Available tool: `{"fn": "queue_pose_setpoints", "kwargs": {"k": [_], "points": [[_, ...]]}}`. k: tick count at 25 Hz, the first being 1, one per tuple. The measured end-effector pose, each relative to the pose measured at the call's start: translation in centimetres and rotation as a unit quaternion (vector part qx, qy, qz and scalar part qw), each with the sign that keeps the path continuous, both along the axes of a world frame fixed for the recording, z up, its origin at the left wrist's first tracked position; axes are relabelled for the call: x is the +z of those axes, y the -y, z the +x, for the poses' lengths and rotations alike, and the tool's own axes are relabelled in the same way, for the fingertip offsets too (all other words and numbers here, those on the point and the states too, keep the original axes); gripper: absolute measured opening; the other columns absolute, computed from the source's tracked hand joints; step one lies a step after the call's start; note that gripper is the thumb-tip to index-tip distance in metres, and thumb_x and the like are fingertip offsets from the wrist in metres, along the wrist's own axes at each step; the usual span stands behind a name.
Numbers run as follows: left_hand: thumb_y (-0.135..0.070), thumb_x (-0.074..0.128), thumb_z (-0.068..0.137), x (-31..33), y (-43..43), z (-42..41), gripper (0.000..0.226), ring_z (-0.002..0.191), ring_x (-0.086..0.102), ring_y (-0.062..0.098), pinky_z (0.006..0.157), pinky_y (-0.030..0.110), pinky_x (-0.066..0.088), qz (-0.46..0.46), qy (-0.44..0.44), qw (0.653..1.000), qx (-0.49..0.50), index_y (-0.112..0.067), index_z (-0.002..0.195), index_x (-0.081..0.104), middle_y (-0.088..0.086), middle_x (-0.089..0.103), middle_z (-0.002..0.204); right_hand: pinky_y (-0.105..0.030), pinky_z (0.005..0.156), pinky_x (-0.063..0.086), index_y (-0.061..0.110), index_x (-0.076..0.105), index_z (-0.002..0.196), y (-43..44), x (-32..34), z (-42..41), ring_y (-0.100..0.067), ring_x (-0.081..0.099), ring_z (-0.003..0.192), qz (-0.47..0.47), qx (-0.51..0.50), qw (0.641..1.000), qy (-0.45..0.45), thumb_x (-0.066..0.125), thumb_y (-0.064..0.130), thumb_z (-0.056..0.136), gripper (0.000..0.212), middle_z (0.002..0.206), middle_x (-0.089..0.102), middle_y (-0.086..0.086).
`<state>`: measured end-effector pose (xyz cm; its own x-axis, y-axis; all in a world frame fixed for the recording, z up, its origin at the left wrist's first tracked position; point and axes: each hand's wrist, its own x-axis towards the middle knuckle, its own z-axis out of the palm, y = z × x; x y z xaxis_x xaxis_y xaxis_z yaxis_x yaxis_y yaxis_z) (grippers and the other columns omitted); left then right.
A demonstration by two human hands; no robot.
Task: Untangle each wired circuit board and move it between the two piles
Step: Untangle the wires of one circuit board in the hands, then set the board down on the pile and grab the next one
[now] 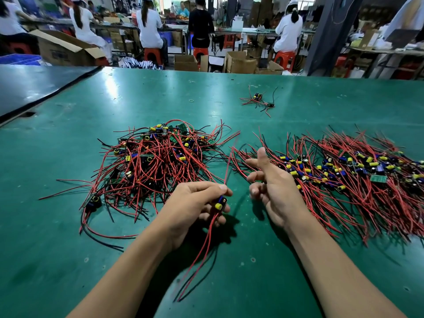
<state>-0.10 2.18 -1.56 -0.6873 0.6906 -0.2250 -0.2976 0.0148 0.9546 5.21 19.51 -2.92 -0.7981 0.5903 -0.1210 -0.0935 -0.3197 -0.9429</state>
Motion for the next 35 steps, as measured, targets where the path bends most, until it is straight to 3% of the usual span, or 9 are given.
{"fn": "queue_pose_setpoints", "kwargs": {"k": [3,5,8,13,18,22,27,32,35], "points": [[-0.021,0.063,0.093,-0.3,-0.8,0.1,0.021,0.061,0.07,0.023,0.052,0.026,0.057,0.014,-0.076,0.989,0.13,-0.005,0.085,0.074,0.017,0.073,0.078,-0.019,0.044,0.041,0.02,0.074,0.094,2.0,0.2,0.2,-0.009,0.053,0.047,0.116,0.061,0.991,0.019,0.074,0.073,0.069,0.059,0.068,0.062,0.006],[-0.027,0.059,0.097,-0.4,-1.0,-0.2,0.027,0.071,0.072,0.024,0.065,0.035,0.061,0.004,-0.102,0.978,0.183,-0.009,0.084,0.075,0.014,0.075,0.082,-0.02,0.052,0.047,0.026,0.069,0.094,3.4,0.1,0.3,-0.003,0.054,0.057,0.252,0.081,0.964,0.028,0.08,0.063,0.069,0.046,0.075,0.062,0.009],[-0.04,0.048,0.1,-0.5,-1.0,-0.6,0.037,0.082,0.072,0.022,0.077,0.037,0.061,0.006,-0.048,0.981,0.19,-0.015,0.093,0.075,0.01,0.076,0.089,-0.014,0.064,0.047,0.027,0.062,0.095,4.5,-0.3,0.3,0.002,0.054,0.063,0.381,0.039,0.923,0.044,0.088,0.036,0.072,0.036,0.079,0.063,0.011],[-0.032,0.045,0.103,-0.6,-1.6,-0.1,0.029,0.095,0.072,0.02,0.084,0.035,0.059,0.065,-0.042,0.99,0.115,-0.017,0.11,0.068,0.004,0.075,0.101,-0.016,0.072,0.05,0.021,0.067,0.091,3.6,0.0,0.2,-0.002,0.064,0.071,0.386,-0.05,0.921,0.017,0.084,0.019,0.08,0.02,0.083,0.07,0.008],[-0.011,0.061,0.093,-1.3,-0.5,-1.9,0.015,0.067,0.071,0.022,0.061,0.035,0.058,-0.026,-0.246,0.936,0.25,-0.02,0.103,0.068,0.002,0.071,0.092,-0.023,0.067,0.051,0.024,0.067,0.089,0.6,0.3,0.5,-0.014,0.057,0.07,0.351,-0.178,0.918,0.057,0.08,0.02,0.083,0.015,0.086,0.069,0.005],[-0.009,0.06,0.092,-1.9,0.0,-3.3,0.038,0.088,0.069,0.026,0.083,0.047,0.057,-0.078,-0.273,0.928,0.242,-0.02,0.128,0.058,0.003,0.061,0.117,-0.039,0.09,0.047,0.024,0.066,0.107,-0.9,0.5,1.5,-0.021,0.056,0.093,0.464,-0.266,0.831,0.153,0.079,0.028,0.081,0.029,0.104,0.055,0.003],[-0.013,0.066,0.088,-2.4,-0.1,-3.8,0.047,0.098,0.057,0.02,0.097,0.034,0.045,-0.184,-0.383,0.866,0.264,-0.015,0.134,0.056,0.005,0.059,0.115,-0.038,0.089,0.051,0.021,0.072,0.096,1.9,-0.2,0.5,-0.013,0.058,0.088,0.519,-0.138,0.841,0.059,0.075,0.02,0.087,0.009,0.097,0.061,0.005],[-0.019,0.07,0.086,-2.6,0.2,-4.3,0.044,0.09,0.053,0.019,0.084,0.024,0.037,-0.236,-0.407,0.84,0.27,-0.018,0.128,0.06,0.007,0.061,0.099,-0.044,0.094,0.047,0.023,0.073,0.095,2.4,-1.6,0.4,-0.02,0.06,0.097,0.561,-0.035,0.815,0.139,0.071,0.029,0.091,0.007,0.1,0.064,0.004],[-0.017,0.072,0.084,-2.8,0.3,-4.5,0.035,0.086,0.057,0.019,0.083,0.027,0.043,-0.241,-0.411,0.834,0.277,-0.013,0.118,0.064,0.003,0.062,0.09,-0.041,0.097,0.043,0.024,0.073,0.096,1.8,-1.5,0.5,-0.023,0.06,0.102,0.586,-0.03,0.781,0.212,0.067,0.034,0.092,0.011,0.103,0.065,0.002]]}}
